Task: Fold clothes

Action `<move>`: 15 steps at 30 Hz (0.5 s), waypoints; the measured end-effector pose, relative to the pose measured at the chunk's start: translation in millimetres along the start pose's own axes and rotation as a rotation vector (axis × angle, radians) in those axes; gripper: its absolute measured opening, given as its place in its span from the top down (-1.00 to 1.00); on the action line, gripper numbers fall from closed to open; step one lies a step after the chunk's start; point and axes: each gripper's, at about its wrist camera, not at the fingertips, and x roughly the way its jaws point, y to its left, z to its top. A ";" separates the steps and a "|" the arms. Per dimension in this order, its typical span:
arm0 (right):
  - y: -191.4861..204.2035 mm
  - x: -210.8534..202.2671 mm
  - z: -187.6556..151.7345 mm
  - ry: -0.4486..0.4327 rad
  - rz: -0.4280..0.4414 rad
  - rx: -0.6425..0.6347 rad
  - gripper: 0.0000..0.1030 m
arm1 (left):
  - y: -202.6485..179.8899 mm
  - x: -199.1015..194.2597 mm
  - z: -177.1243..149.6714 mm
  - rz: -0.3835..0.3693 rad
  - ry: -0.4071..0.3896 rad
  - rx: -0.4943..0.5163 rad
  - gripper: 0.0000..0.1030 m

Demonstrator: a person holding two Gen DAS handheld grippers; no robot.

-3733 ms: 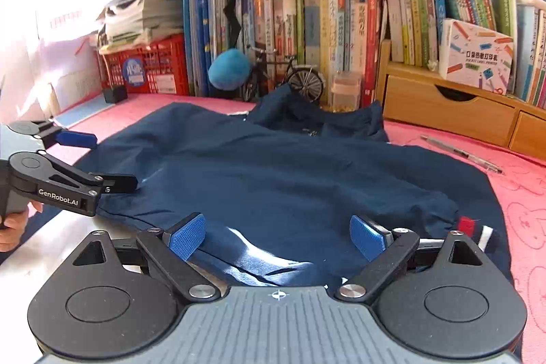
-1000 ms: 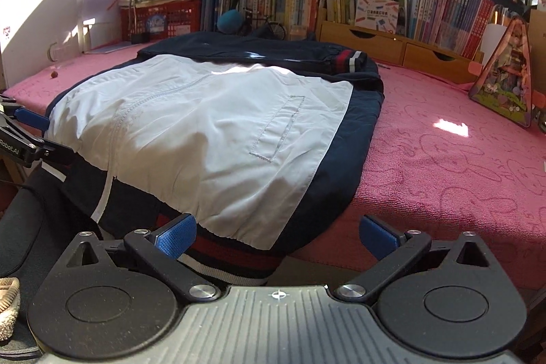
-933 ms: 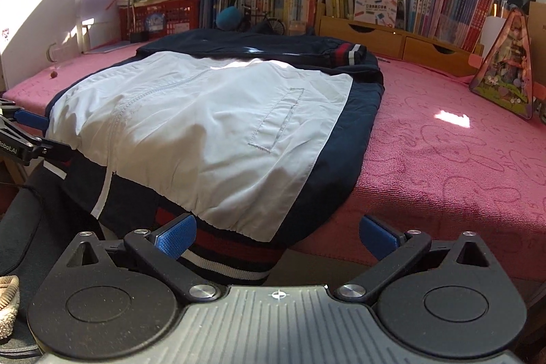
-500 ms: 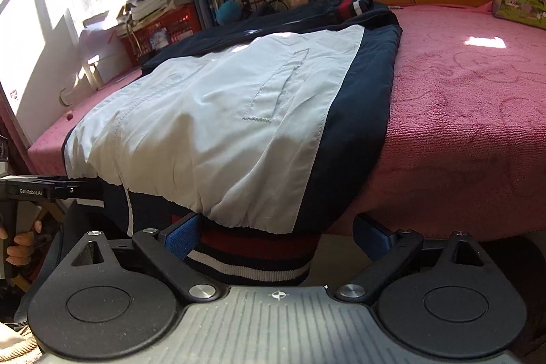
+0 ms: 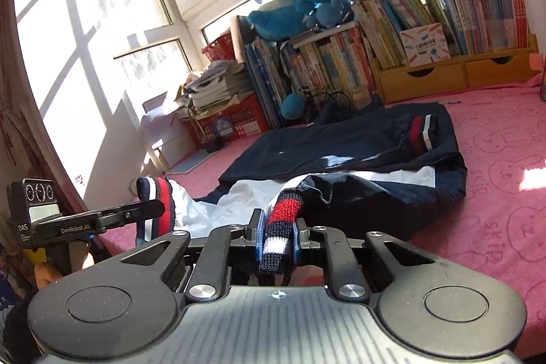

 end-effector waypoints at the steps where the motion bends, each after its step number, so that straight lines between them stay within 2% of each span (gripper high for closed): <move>1: -1.9 18.1 13.1 -0.006 -0.026 -0.017 0.67 | -6.2 17.3 6.2 0.042 0.013 0.042 -0.05; 2: -3.7 36.1 26.2 -0.013 -0.052 -0.035 0.67 | -9.6 33.5 10.1 0.084 0.034 0.073 -0.09; 4: -12.4 71.2 43.3 -0.001 -0.122 -0.035 0.67 | -13.0 60.9 14.7 0.156 0.069 0.116 -0.32; 7: -32.5 121.1 53.5 0.061 -0.225 -0.025 0.63 | -7.7 84.9 13.3 0.223 0.095 0.140 -0.61; 9: -45.3 149.3 54.7 0.121 -0.261 -0.015 0.58 | 1.2 92.6 10.3 0.271 0.113 0.148 -0.66; 10: -49.0 143.4 56.8 0.089 -0.237 -0.005 0.51 | 5.8 96.1 8.8 0.297 0.123 0.151 -0.66; 11: -52.7 137.4 58.9 0.056 -0.213 0.005 0.18 | 10.4 99.6 7.3 0.322 0.132 0.155 -0.65; 12: -55.3 120.7 63.8 -0.029 -0.200 0.002 -0.10 | 16.3 104.1 4.9 0.352 0.148 0.161 -0.65; 13: -58.0 104.0 68.7 -0.114 -0.186 -0.001 -0.65 | 22.5 108.8 2.4 0.383 0.166 0.168 -0.65; 14: -60.2 86.7 71.7 -0.191 -0.194 -0.018 -0.82 | 29.7 113.9 -0.6 0.409 0.189 0.178 -0.65; 15: -60.5 72.8 75.4 -0.227 -0.204 -0.074 -0.82 | 36.4 118.4 -3.7 0.426 0.211 0.182 -0.65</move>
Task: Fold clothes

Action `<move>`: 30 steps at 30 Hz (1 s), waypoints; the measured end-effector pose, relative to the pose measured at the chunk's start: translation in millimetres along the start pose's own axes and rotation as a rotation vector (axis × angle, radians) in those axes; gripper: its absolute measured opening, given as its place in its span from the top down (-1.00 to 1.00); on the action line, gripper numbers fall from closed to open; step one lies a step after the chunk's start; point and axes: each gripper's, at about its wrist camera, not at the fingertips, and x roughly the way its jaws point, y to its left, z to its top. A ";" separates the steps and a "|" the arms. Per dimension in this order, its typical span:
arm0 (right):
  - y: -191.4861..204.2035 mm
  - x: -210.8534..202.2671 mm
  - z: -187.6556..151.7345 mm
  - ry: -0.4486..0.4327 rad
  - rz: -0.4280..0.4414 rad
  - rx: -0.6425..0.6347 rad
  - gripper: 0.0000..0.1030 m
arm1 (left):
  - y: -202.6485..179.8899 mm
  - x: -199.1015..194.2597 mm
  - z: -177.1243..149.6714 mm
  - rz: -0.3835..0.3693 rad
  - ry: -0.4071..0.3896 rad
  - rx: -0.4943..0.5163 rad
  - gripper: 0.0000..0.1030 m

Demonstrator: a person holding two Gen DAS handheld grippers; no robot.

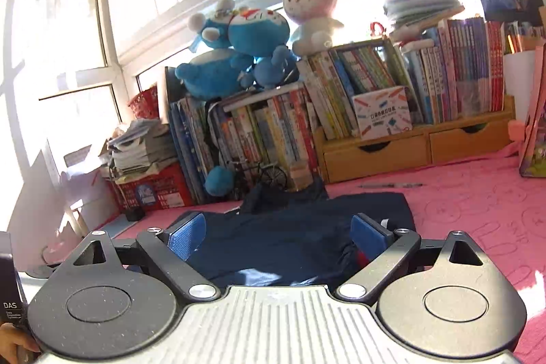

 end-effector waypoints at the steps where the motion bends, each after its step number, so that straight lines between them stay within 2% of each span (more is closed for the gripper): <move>1: 3.9 -6.4 -1.4 0.024 -0.009 -0.111 -0.81 | 2.8 5.2 -2.6 0.000 0.019 -0.001 -0.65; 3: 11.6 -19.3 -4.1 0.071 -0.027 -0.333 -0.77 | 8.8 13.1 -8.3 -0.024 0.050 -0.012 -0.65; 7: 48.6 -39.5 -57.1 0.270 0.121 -0.694 -0.64 | 25.0 7.5 -13.0 -0.120 0.046 -0.043 -0.65; 10: 86.1 -44.8 -92.9 0.319 0.264 -0.825 -0.46 | 38.1 -4.4 -10.5 -0.166 0.029 -0.061 -0.77; 12: 108.4 -37.5 -102.5 0.332 0.399 -0.829 -0.33 | 47.0 -12.7 -9.1 -0.182 0.019 -0.075 -0.82; 14: 127.5 -14.7 -105.0 0.344 0.475 -0.813 -0.22 | 55.9 -21.5 -8.9 -0.187 0.012 -0.084 -0.83; 16: 143.5 17.2 -103.1 0.319 0.438 -0.833 -0.21 | 63.6 -30.7 -10.3 -0.187 0.000 -0.092 -0.84; 19: 142.7 66.1 -80.0 0.212 0.266 -0.694 -0.25 | 71.1 -42.6 -12.8 -0.199 -0.019 -0.095 -0.90; 22: 115.9 98.3 -47.5 0.174 0.114 -0.422 -0.28 | 73.5 -47.0 -11.5 -0.200 -0.049 -0.086 -0.94; 24: 96.9 89.1 -39.5 0.121 0.180 -0.362 -0.32 | 74.7 -43.6 -8.1 -0.215 -0.057 -0.079 -0.95; 26: 77.6 76.0 -37.0 0.095 0.195 -0.354 -0.51 | 75.7 -38.1 -4.8 -0.234 -0.061 -0.072 -0.95; 28: 54.3 63.8 -39.6 0.116 0.137 -0.382 -0.56 | 75.3 -31.2 -0.7 -0.253 -0.063 -0.064 -0.96; 30: 35.6 60.0 -44.8 0.166 0.039 -0.438 -0.56 | 72.4 -20.6 1.5 -0.292 -0.042 -0.061 -1.00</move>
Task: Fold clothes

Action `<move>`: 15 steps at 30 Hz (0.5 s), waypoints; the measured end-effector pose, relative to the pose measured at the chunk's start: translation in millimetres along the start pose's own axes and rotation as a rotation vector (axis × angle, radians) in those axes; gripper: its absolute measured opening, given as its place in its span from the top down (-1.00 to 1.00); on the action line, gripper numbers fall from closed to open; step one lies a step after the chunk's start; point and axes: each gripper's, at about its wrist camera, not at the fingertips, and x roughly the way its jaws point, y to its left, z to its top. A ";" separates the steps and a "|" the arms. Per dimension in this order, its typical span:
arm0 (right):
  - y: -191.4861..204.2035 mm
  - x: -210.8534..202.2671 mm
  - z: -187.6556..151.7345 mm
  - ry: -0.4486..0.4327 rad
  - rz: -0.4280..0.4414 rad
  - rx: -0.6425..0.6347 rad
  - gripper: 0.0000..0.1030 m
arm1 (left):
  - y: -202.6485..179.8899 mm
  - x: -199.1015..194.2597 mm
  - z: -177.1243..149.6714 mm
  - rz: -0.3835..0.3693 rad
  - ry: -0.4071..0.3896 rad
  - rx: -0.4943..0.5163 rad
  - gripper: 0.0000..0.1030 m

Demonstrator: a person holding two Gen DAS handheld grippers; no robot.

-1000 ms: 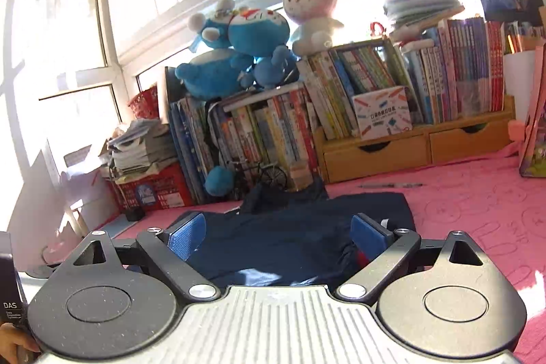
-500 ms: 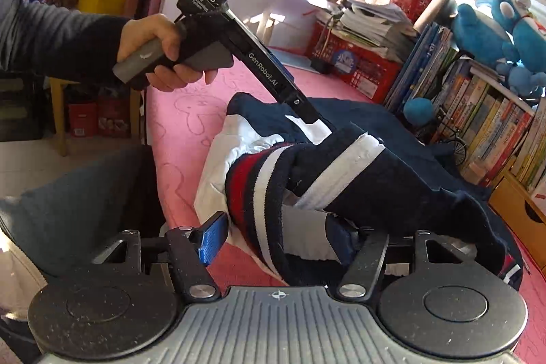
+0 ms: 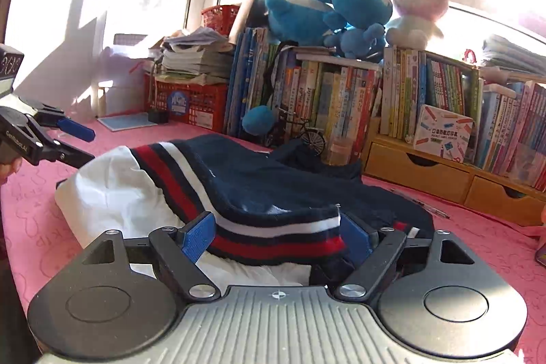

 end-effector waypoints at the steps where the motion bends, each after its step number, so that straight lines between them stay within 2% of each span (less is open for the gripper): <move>1: -6.2 -3.1 -9.0 0.041 -0.041 -0.010 -0.56 | -1.4 9.4 -0.6 -0.026 0.030 -0.009 -1.00; 3: -14.5 -0.5 -21.5 0.117 -0.078 -0.014 -0.55 | -9.3 26.1 -5.5 -0.058 0.092 -0.012 -1.00; 6: -16.8 12.3 -28.4 0.132 -0.095 -0.004 -0.55 | -24.8 35.6 -16.5 -0.056 0.124 0.021 -1.00; 9: -18.3 34.7 -31.1 0.145 -0.072 0.014 -0.55 | -34.2 35.4 -25.3 -0.047 0.155 0.058 -1.00; 11: -20.4 51.9 -36.7 0.204 -0.022 0.043 -0.52 | -38.0 32.2 -30.0 -0.040 0.165 0.084 -1.00; 12: -19.2 50.0 -36.8 0.209 -0.008 0.056 -0.44 | -39.1 30.5 -31.7 -0.035 0.169 0.087 -1.00; 14: -16.8 46.2 -37.0 0.220 0.019 0.081 0.34 | -37.9 22.2 -29.0 -0.028 0.142 0.100 -1.00; 15: -15.7 44.2 -37.1 0.225 0.033 0.093 0.54 | -37.1 17.8 -27.3 -0.024 0.126 0.107 -1.00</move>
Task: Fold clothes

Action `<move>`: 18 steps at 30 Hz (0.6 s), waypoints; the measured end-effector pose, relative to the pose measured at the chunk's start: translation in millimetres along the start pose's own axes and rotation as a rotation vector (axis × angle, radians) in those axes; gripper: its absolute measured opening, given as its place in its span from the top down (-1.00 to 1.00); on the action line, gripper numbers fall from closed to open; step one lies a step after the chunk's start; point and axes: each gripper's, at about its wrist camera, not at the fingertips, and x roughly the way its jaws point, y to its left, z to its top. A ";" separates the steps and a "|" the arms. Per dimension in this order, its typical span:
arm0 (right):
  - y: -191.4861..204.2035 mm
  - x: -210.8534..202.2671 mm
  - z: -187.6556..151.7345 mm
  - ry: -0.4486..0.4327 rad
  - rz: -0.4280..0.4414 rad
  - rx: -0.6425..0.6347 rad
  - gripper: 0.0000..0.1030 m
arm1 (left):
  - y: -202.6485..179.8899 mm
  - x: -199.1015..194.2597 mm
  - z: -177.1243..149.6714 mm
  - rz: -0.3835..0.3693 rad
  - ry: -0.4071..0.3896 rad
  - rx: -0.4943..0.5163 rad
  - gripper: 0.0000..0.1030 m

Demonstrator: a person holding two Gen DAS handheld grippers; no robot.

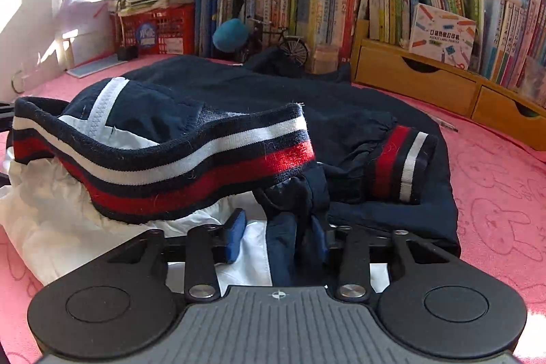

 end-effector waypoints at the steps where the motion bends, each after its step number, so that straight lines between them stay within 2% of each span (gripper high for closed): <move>1: -0.3 -10.4 -4.1 -0.001 -0.004 0.000 0.65 | 0.8 -4.6 1.0 0.005 -0.016 0.007 -1.00; 3: -0.9 -31.1 -12.2 -0.002 -0.011 0.001 0.67 | 7.3 -19.6 12.0 -0.017 -0.119 0.027 -1.00; 7: -6.4 -60.0 -37.1 0.033 -0.024 0.050 0.68 | 16.5 4.7 39.2 -0.086 -0.029 0.035 -1.00; 9: -6.4 -72.7 -50.6 0.043 -0.023 0.073 0.68 | 12.9 28.7 40.7 -0.065 0.035 0.054 -1.00; 10: -4.4 -78.3 -54.8 0.042 -0.020 0.066 0.68 | 12.0 36.5 39.6 -0.071 0.054 0.048 -1.00; 12: -2.5 -88.5 -61.4 0.041 -0.009 0.062 0.67 | 15.5 47.2 32.2 -0.133 0.094 -0.020 -1.00; 14: -6.6 -96.7 -64.4 0.037 0.009 0.087 0.62 | 20.4 49.7 24.6 -0.203 0.120 -0.101 -1.00; 15: -10.5 -100.4 -64.9 0.032 0.020 0.111 0.60 | 19.9 45.9 19.8 -0.211 0.115 -0.102 -1.00; 16: -16.5 -103.1 -62.8 0.017 0.035 0.144 0.52 | 18.6 40.7 14.8 -0.212 0.105 -0.092 -1.00; 18: -28.6 -109.6 -58.0 -0.035 0.044 0.210 0.34 | 10.7 22.7 4.2 -0.197 0.081 0.003 -1.00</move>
